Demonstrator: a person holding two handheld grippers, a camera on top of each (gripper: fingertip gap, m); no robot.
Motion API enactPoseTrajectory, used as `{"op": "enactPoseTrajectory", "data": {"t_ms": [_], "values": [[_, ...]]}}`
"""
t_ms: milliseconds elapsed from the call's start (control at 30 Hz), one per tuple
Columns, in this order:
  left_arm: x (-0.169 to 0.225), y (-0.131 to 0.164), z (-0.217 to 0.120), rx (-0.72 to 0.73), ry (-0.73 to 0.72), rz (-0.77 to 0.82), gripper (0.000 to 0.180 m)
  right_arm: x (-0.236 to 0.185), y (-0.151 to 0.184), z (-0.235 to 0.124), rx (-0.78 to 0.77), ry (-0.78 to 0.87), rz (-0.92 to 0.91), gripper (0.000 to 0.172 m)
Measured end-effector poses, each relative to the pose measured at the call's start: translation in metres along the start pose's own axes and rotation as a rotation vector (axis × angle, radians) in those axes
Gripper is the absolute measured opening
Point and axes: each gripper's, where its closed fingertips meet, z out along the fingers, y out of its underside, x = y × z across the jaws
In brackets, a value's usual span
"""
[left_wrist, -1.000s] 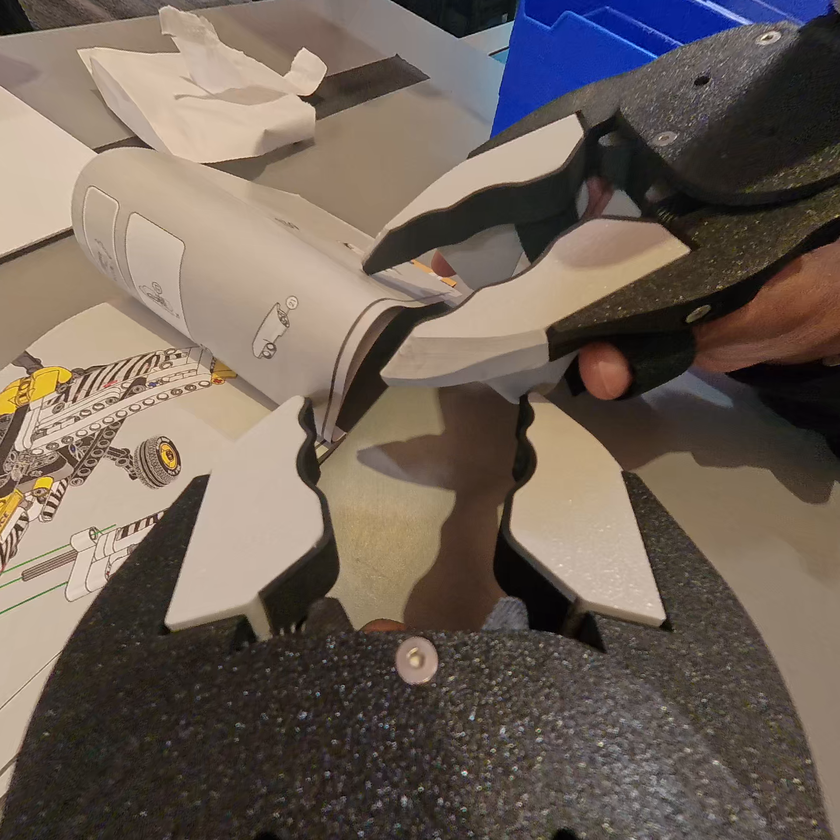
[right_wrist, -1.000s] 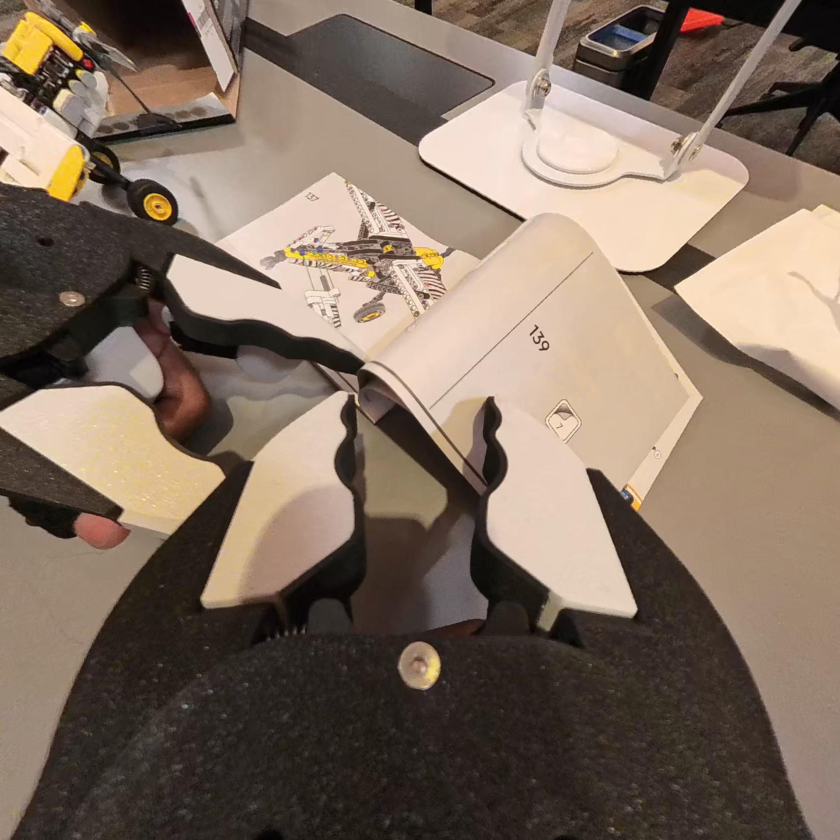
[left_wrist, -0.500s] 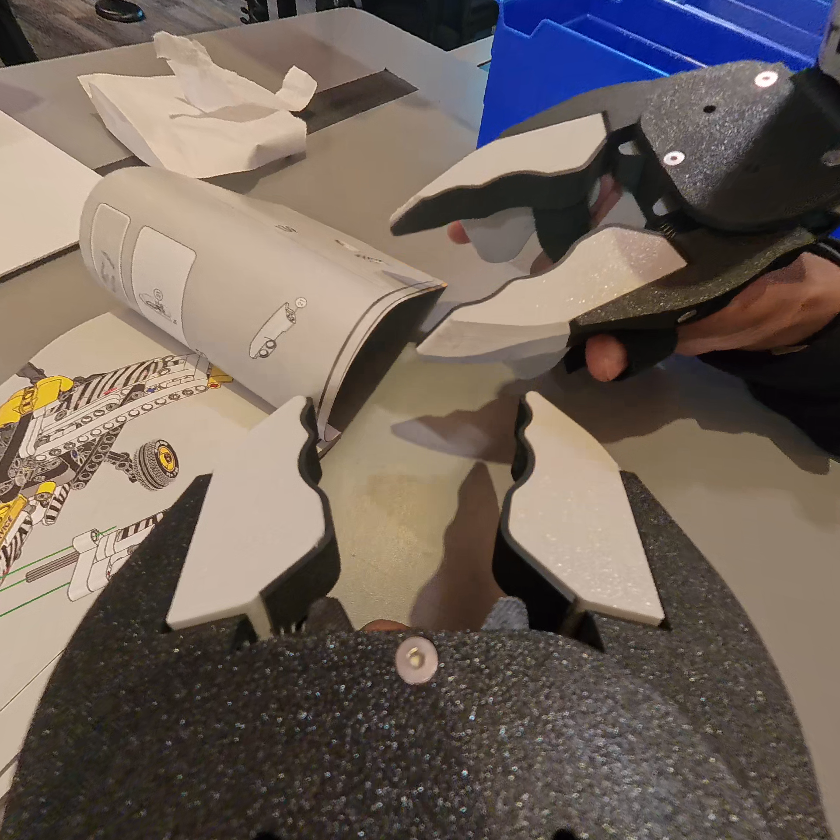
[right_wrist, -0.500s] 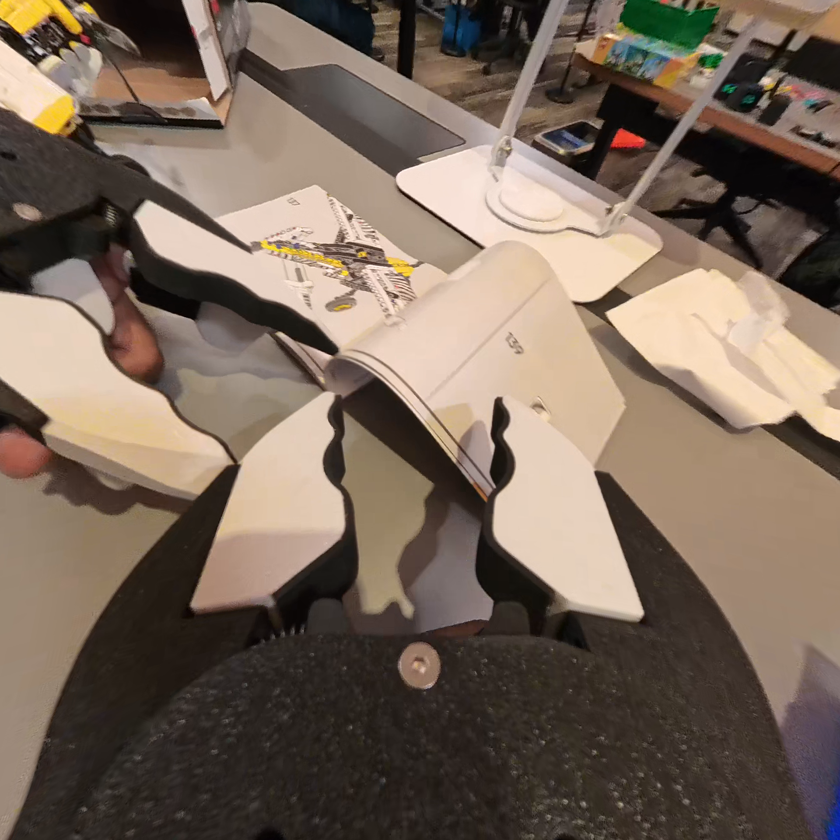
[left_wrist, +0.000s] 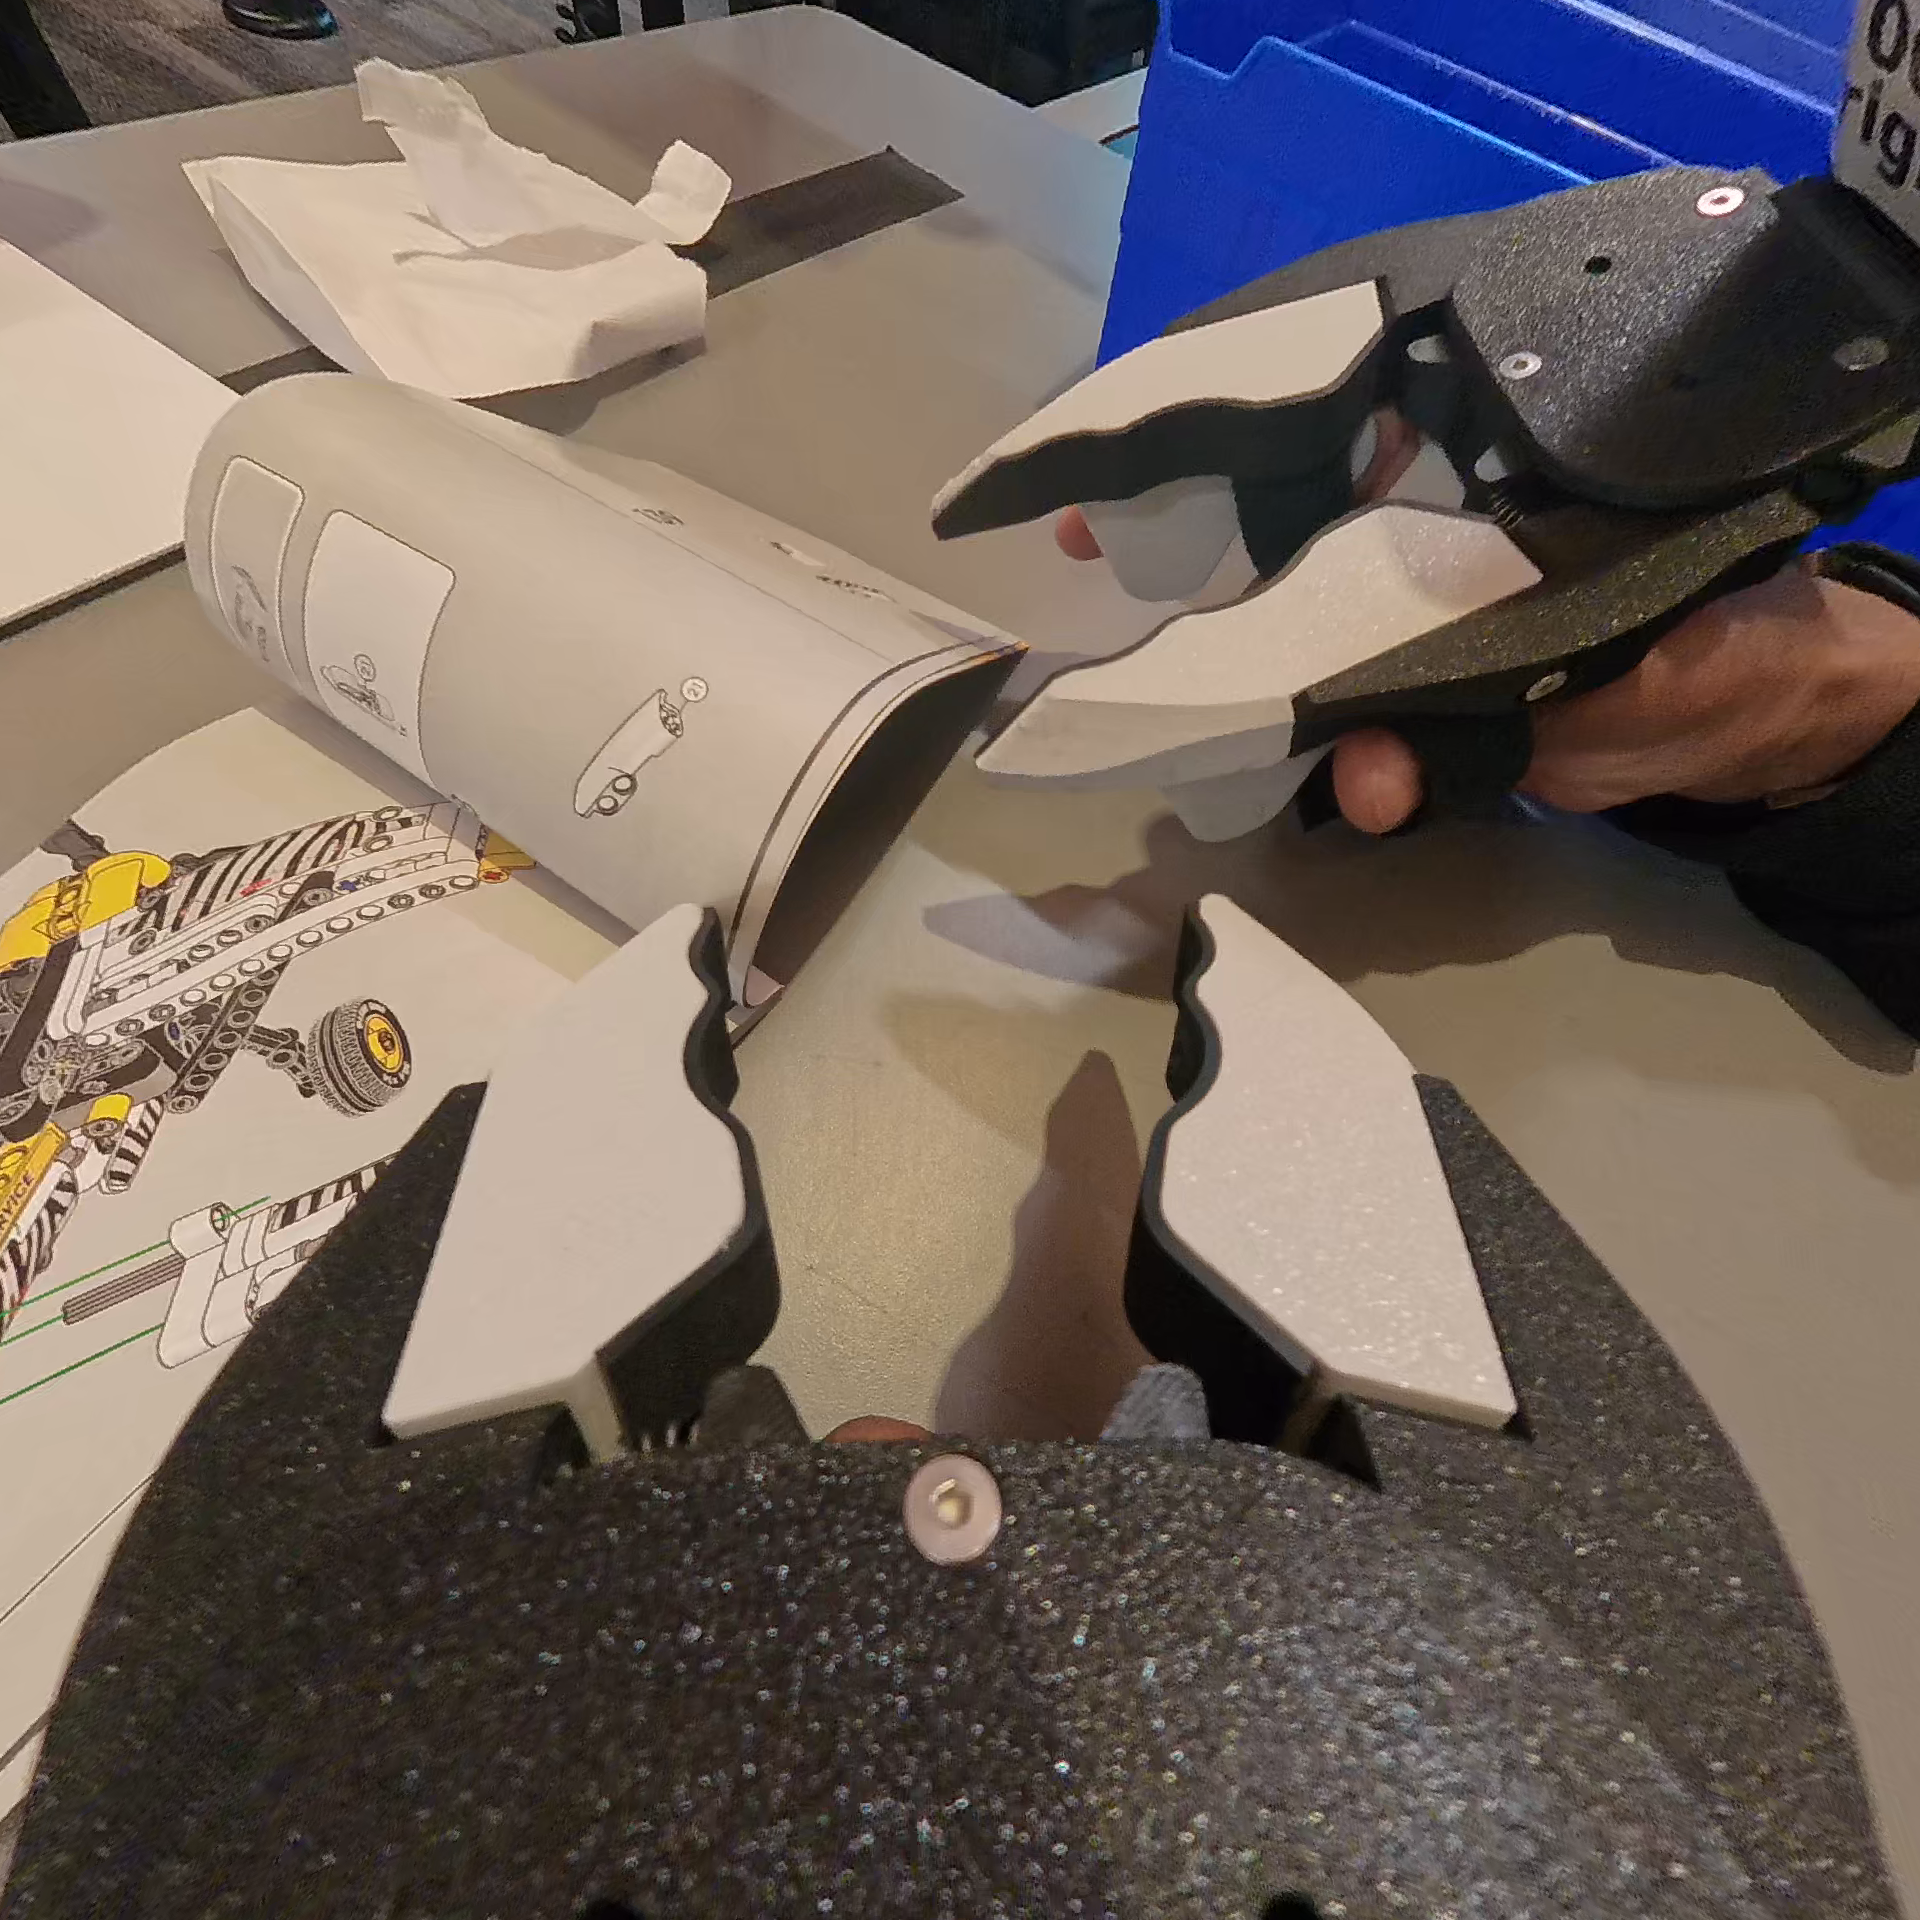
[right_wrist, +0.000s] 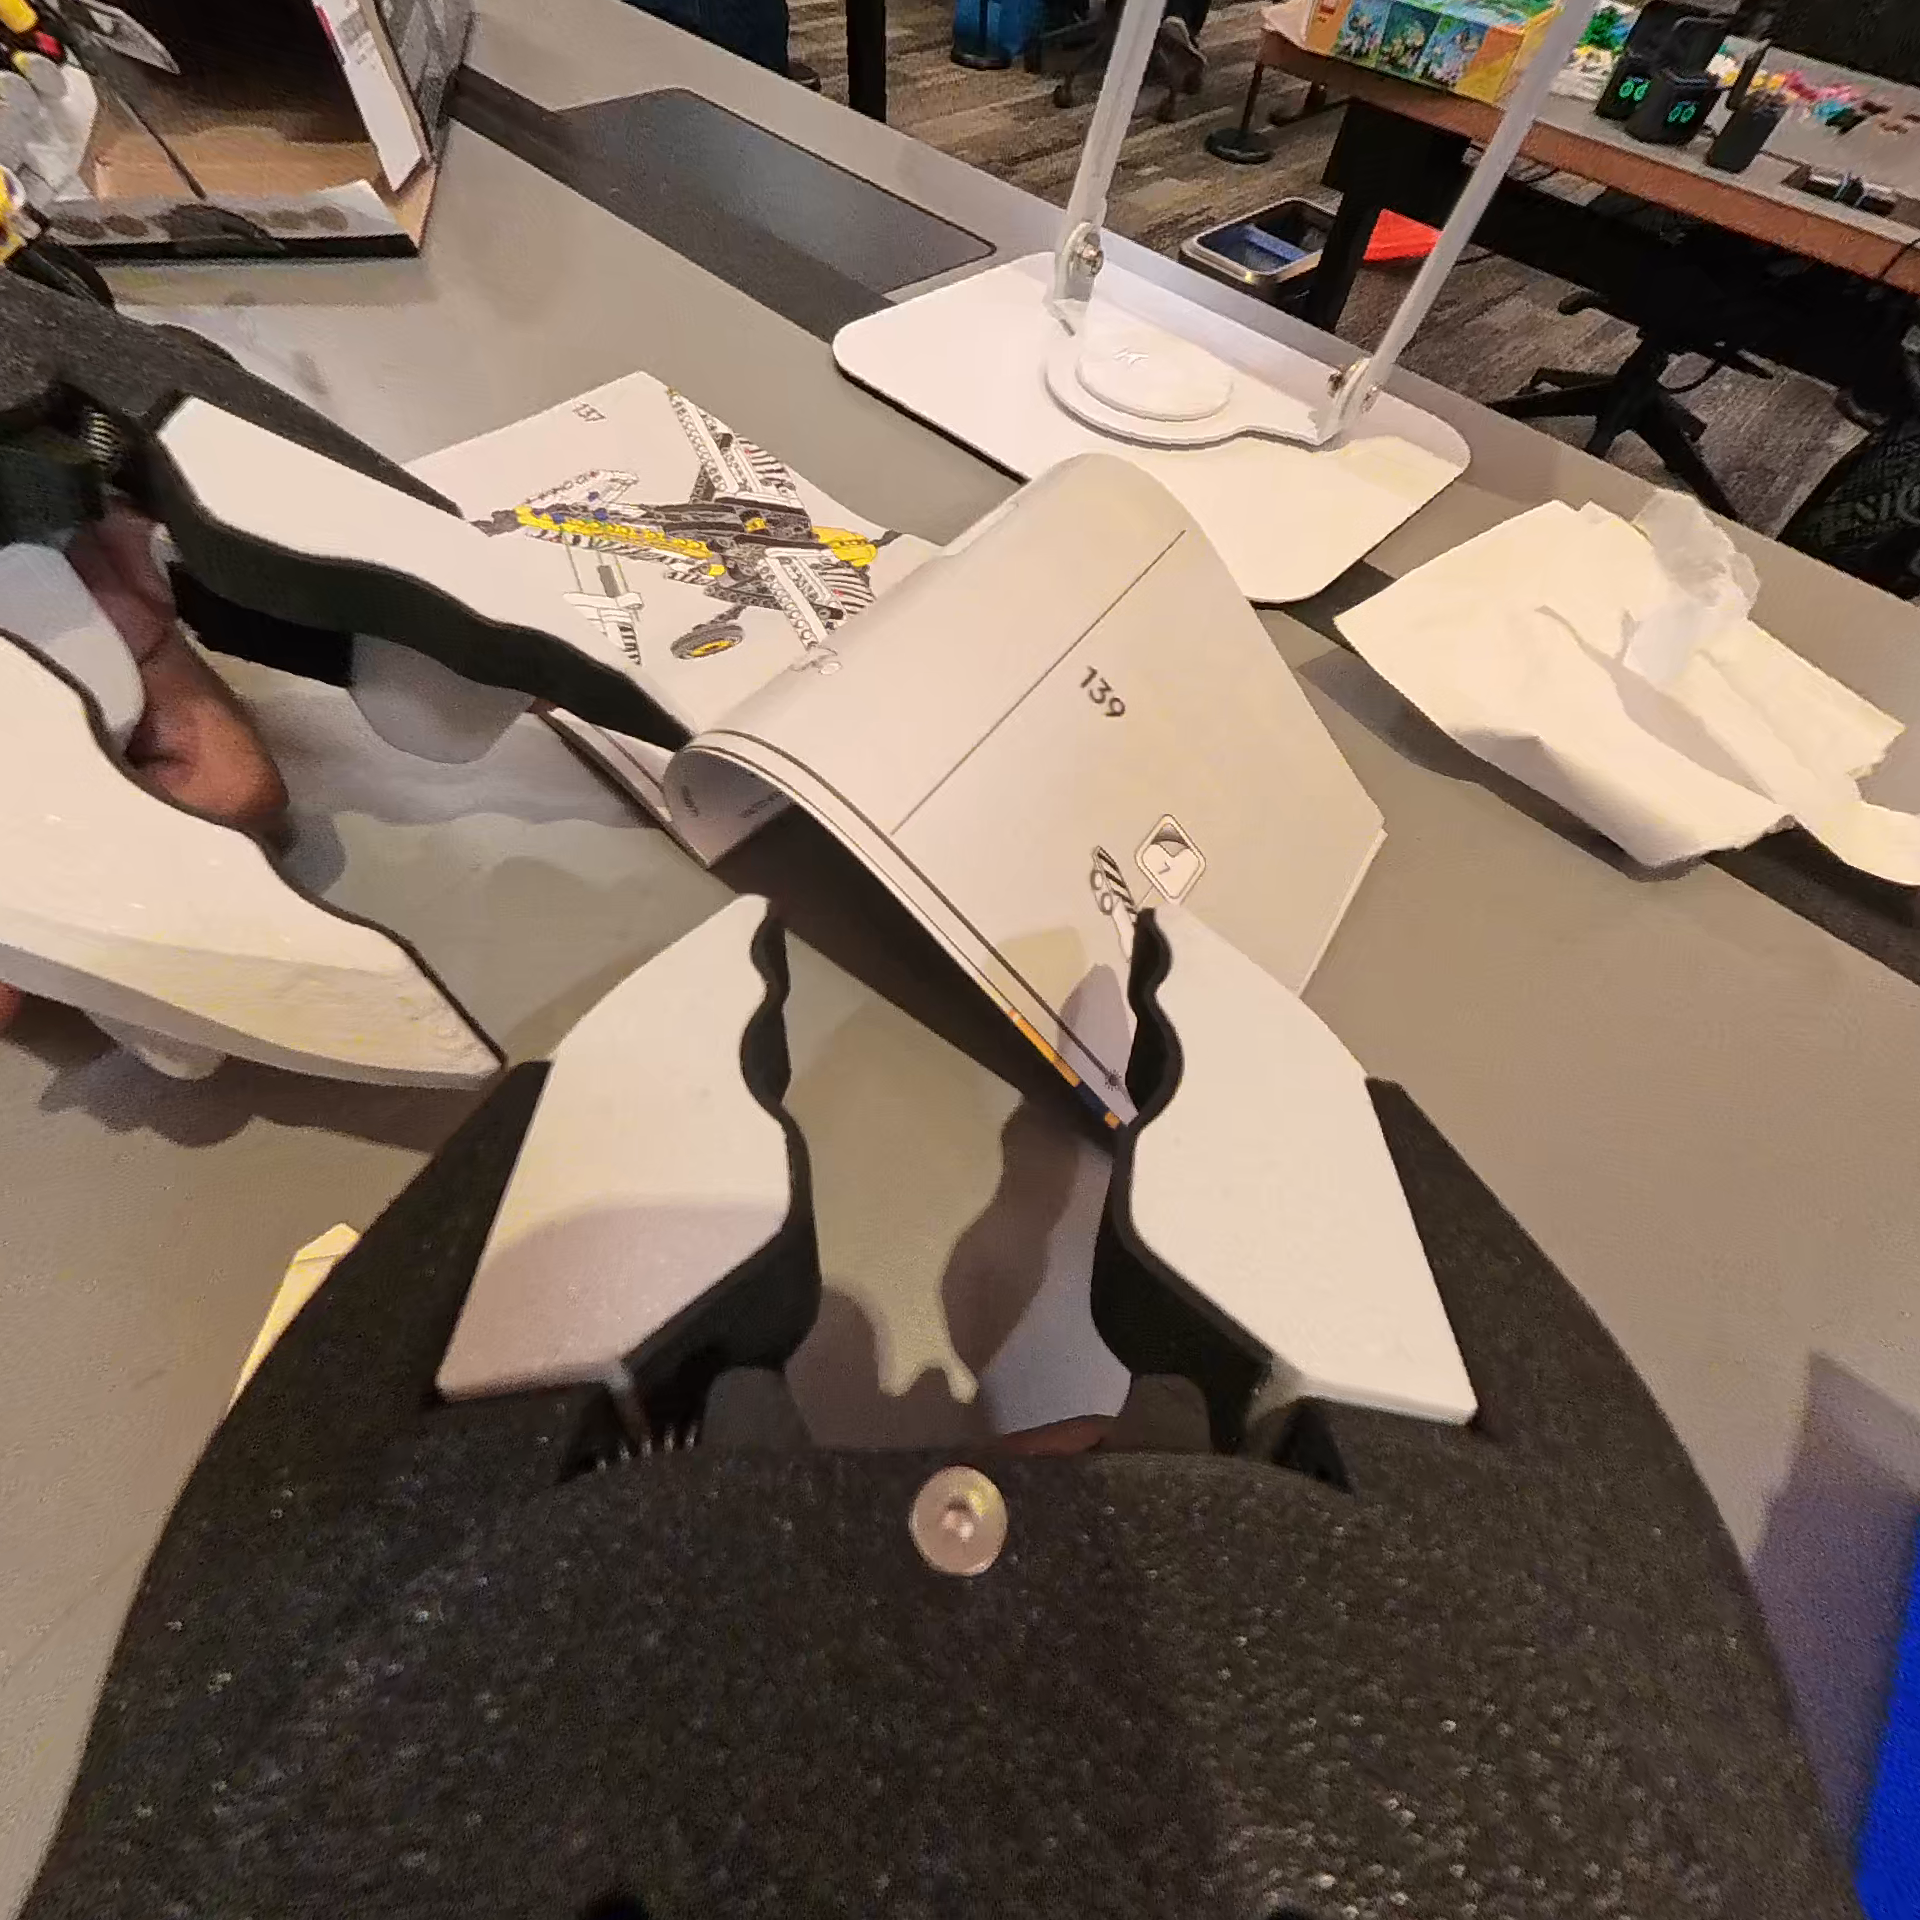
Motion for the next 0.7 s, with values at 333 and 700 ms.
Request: {"op": "enactPoseTrajectory", "data": {"t_ms": [333,700], "values": [[0.0,0.004,0.004,-0.038,-0.005,0.006,0.083,-0.017,0.003,0.011,-0.054,-0.026,-0.086,0.059],[0.003,0.001,0.001,-0.011,0.027,0.001,0.086,-0.033,-0.008,0.016,-0.005,-0.086,-0.122,0.054]]}}
